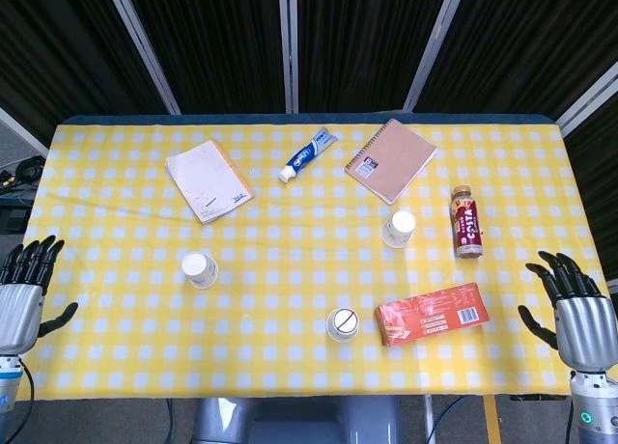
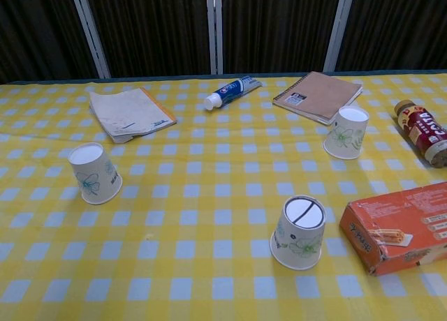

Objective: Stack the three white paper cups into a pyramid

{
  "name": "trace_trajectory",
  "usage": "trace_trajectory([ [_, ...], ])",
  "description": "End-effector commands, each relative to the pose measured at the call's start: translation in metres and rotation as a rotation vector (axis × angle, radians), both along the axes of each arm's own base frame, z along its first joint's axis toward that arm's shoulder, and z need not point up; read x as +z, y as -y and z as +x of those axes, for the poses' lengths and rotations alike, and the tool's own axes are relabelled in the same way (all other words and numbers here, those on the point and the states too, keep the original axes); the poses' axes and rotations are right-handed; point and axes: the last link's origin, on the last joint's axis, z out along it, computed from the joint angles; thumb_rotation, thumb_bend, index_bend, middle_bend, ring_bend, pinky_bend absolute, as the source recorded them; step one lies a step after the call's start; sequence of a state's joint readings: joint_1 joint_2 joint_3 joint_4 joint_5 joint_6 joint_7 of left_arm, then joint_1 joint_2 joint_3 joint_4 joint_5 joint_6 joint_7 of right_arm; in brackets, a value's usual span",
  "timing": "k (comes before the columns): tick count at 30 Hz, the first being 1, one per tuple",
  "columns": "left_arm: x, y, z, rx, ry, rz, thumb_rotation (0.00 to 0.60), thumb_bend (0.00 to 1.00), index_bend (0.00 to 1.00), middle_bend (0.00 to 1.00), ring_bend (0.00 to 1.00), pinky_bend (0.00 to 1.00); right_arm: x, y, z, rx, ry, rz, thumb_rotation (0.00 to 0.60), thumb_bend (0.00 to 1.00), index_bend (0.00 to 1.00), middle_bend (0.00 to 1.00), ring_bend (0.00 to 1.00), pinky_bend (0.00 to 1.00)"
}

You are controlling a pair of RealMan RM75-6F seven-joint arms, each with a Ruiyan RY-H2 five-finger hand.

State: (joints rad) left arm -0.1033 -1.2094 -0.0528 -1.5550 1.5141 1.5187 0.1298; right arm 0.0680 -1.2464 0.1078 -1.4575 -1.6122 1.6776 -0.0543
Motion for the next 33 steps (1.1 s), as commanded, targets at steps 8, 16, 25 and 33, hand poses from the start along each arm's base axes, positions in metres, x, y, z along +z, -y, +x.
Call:
trace_trajectory([
  [8,0.001,0.001,0.000,0.008,-0.001,-0.003,0.600,0.23,0.00,0.00,0.00,0.00,-0.001,-0.001,0.000,0.000,-0.005,0.009,0.600,0.11,0.28,0.19,0.15,0.36],
  [16,-0.002,-0.008,0.001,0.009,-0.011,-0.029,0.600,0.23,0.00,0.00,0.00,0.00,0.000,0.000,-0.001,-0.011,0.000,0.015,0.600,0.11,0.28,0.19,0.15,0.36],
  [25,-0.017,-0.056,0.029,-0.028,-0.103,-0.140,0.600,0.24,0.01,0.00,0.00,0.00,0.000,0.000,-0.002,-0.011,0.015,0.028,0.600,0.11,0.28,0.19,0.15,0.36],
  [33,-0.039,-0.084,0.062,-0.049,-0.153,-0.254,0.600,0.26,0.19,0.00,0.00,0.00,0.004,0.002,-0.005,-0.023,0.043,0.032,0.600,0.11,0.28,0.19,0.15,0.36],
])
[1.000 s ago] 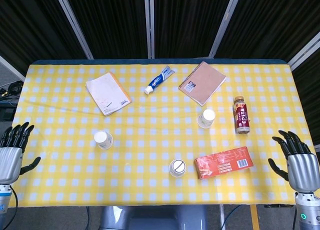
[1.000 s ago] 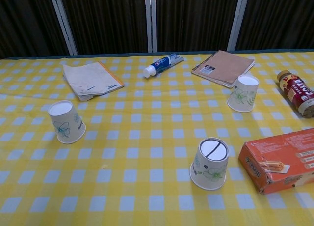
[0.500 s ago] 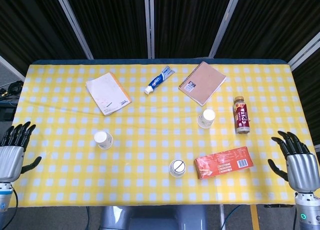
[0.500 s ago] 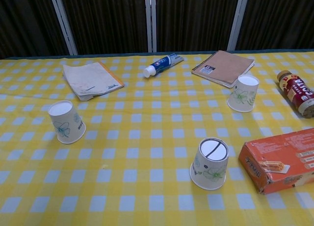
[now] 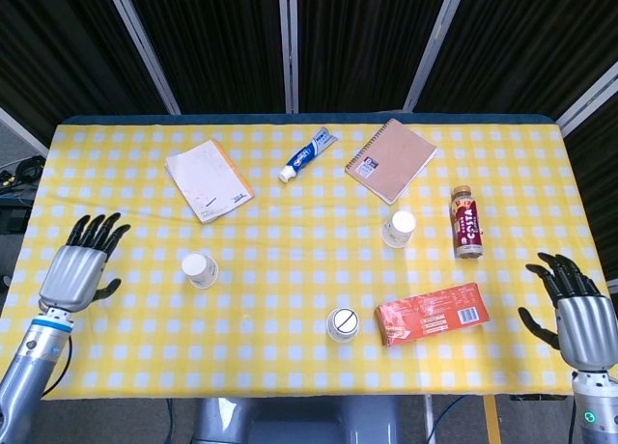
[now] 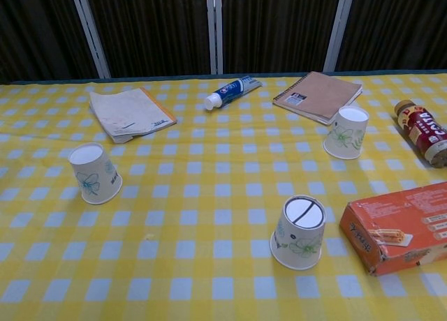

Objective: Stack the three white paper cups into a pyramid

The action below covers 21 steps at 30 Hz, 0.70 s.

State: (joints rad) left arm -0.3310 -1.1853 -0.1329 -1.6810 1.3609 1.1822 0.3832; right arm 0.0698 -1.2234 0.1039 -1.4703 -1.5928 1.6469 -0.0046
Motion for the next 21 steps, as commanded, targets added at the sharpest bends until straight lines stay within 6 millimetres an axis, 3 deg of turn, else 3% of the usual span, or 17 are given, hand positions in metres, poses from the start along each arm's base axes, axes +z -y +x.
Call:
trace_trajectory([
  [1,-0.011,-0.012,0.016,-0.003,-0.019,-0.061,0.600,0.26,0.20,0.00,0.00,0.00,0.002,0.001,-0.001,-0.004,0.008,0.002,0.600,0.11,0.28,0.19,0.15,0.36],
  [7,-0.027,-0.021,0.030,0.003,-0.055,-0.132,0.600,0.26,0.23,0.00,0.00,0.00,0.007,0.002,-0.002,-0.002,0.026,0.002,0.600,0.11,0.29,0.19,0.15,0.36],
  [21,-0.065,-0.040,0.060,0.021,-0.123,-0.238,0.600,0.32,0.17,0.00,0.00,0.00,0.017,0.001,-0.004,0.000,0.068,-0.017,0.600,0.11,0.29,0.19,0.15,0.36],
])
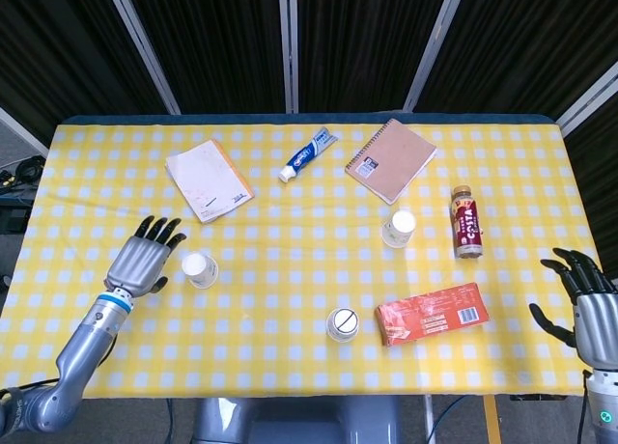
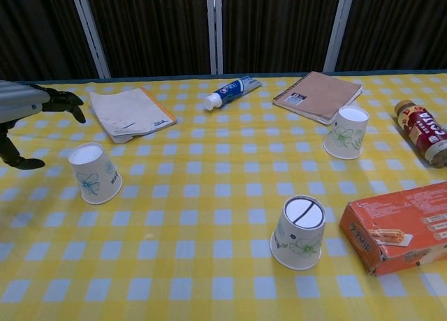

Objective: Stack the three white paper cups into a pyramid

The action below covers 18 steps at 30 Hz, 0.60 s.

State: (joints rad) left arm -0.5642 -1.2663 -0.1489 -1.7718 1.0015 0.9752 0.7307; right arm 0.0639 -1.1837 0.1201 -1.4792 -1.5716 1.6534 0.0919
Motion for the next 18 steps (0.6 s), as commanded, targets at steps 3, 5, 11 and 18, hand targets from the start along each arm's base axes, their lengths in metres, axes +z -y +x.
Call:
trace_trajectory([
  [3,-0.016,-0.005,0.011,0.000,-0.014,-0.040,0.600,0.32,0.18,0.00,0.00,0.00,0.001,0.000,-0.001,-0.004,0.005,0.003,0.600,0.11,0.29,0.19,0.15,0.36],
  [5,-0.020,-0.006,0.014,0.000,-0.017,-0.047,0.600,0.32,0.18,0.00,0.00,0.00,0.001,0.000,-0.001,-0.005,0.008,0.003,0.600,0.11,0.29,0.19,0.15,0.36],
  [11,-0.033,-0.011,0.022,0.007,-0.019,-0.063,0.600,0.34,0.24,0.00,0.00,0.00,0.003,-0.001,0.000,0.007,0.016,0.008,0.600,0.11,0.30,0.19,0.15,0.36],
  [18,-0.037,-0.009,0.024,0.005,-0.024,-0.065,0.600,0.40,0.43,0.00,0.00,0.00,0.005,-0.001,-0.001,0.010,0.024,-0.002,0.600,0.11,0.30,0.19,0.15,0.36],
])
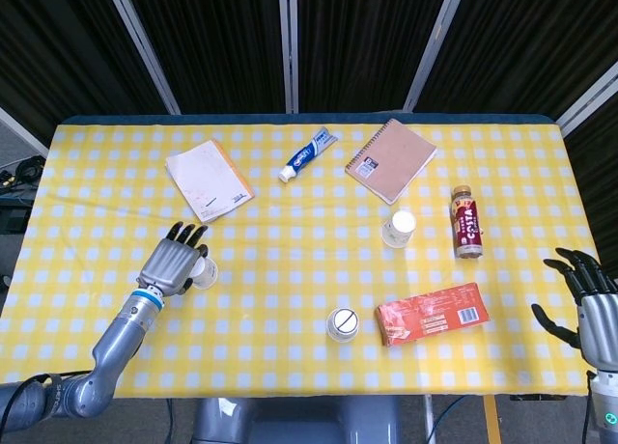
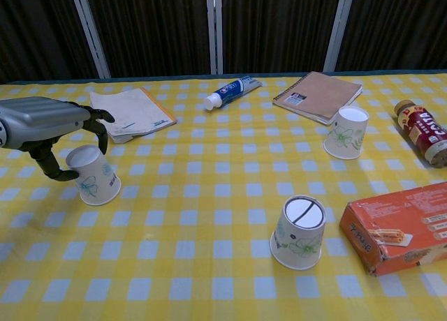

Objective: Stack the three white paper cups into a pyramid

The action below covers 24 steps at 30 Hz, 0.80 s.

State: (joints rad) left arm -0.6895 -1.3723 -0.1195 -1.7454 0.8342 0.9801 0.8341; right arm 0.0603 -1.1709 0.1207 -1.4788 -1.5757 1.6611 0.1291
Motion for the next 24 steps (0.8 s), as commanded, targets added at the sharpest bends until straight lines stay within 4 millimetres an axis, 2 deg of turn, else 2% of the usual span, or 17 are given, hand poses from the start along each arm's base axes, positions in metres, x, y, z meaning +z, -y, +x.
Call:
trace_trajectory([
  [1,0.000,0.001,-0.001,-0.002,-0.003,0.005,0.600,0.40,0.43,0.00,0.00,0.00,0.000,0.000,0.000,0.000,0.001,-0.002,0.600,0.11,0.30,0.19,0.15,0.36],
  [6,0.006,0.003,0.003,-0.022,0.019,0.024,0.600,0.40,0.44,0.00,0.00,0.00,-0.001,0.000,0.000,0.002,0.000,0.001,0.600,0.11,0.30,0.19,0.15,0.36],
  [11,0.014,0.013,0.022,-0.108,0.069,0.035,0.600,0.40,0.44,0.00,0.00,0.00,-0.003,0.000,0.001,0.004,-0.004,0.005,0.600,0.11,0.30,0.19,0.15,0.36],
  [14,0.005,0.025,0.048,-0.210,0.113,0.004,0.600,0.40,0.44,0.00,0.00,0.00,-0.003,0.000,0.002,0.005,-0.005,0.001,0.600,0.11,0.30,0.19,0.15,0.36],
  [24,-0.038,0.047,0.095,-0.358,0.124,-0.088,0.600,0.40,0.44,0.00,0.00,0.00,0.001,0.000,0.000,-0.001,0.004,-0.015,0.600,0.11,0.30,0.19,0.15,0.36],
])
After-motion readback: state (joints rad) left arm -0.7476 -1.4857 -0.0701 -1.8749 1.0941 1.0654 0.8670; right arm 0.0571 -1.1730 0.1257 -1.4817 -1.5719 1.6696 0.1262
